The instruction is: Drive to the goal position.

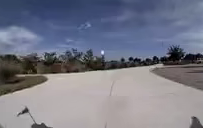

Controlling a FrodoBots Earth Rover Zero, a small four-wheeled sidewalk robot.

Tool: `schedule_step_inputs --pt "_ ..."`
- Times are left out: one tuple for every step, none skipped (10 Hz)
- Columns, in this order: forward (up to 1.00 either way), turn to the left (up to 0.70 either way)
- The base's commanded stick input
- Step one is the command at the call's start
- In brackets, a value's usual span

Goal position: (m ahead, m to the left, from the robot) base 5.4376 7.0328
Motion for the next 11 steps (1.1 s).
schedule_step_inputs --pt "0.85 0.00" --pt "0.85 0.00" --pt "0.85 0.00" --pt "0.85 0.00" --pt "0.85 0.00" --pt "0.85 0.00" --pt "0.85 0.00" --pt "0.85 0.00" --pt "0.85 0.00" --pt "0.85 0.00" --pt "0.85 0.00"
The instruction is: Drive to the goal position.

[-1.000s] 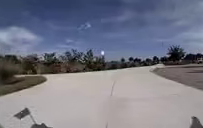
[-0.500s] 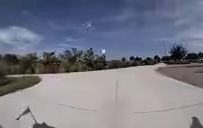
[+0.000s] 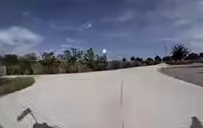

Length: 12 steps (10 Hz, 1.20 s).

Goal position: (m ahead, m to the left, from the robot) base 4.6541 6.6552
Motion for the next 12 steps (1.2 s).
schedule_step_inputs --pt "0.85 0.00" --pt "0.85 0.00" --pt "0.85 0.00" --pt "0.85 0.00" --pt "0.85 0.00" --pt "0.85 0.00" --pt "0.85 0.17" --pt "0.85 0.34" --pt "0.85 0.34" --pt "0.85 0.34" --pt "0.85 0.34" --pt "0.85 0.34"
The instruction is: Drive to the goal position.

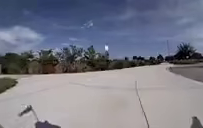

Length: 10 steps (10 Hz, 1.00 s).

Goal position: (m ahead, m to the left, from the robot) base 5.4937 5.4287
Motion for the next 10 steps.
schedule_step_inputs --pt "0.85 0.34" --pt "0.85 0.34" --pt "0.85 0.34" --pt "0.85 0.34" --pt "0.85 0.34" --pt "0.85 0.34" --pt "0.85 0.34" --pt "0.85 0.07" --pt "0.85 0.00" --pt "0.85 0.00"
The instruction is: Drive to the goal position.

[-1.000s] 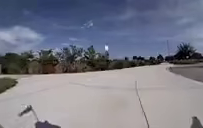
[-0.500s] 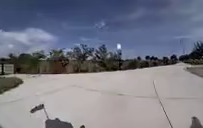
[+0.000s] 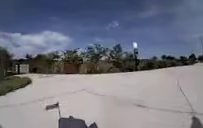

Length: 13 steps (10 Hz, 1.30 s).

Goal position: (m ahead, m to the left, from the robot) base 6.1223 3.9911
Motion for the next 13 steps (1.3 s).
schedule_step_inputs --pt "0.85 0.00" --pt "0.85 0.00" --pt "0.85 0.00" --pt "0.85 0.00" --pt "0.85 0.00" --pt "0.85 0.00" --pt "0.85 0.00" --pt "0.85 0.00" --pt "0.85 0.00" --pt "0.85 0.00" --pt "0.81 0.00" --pt "0.82 0.00" --pt "0.82 0.00"
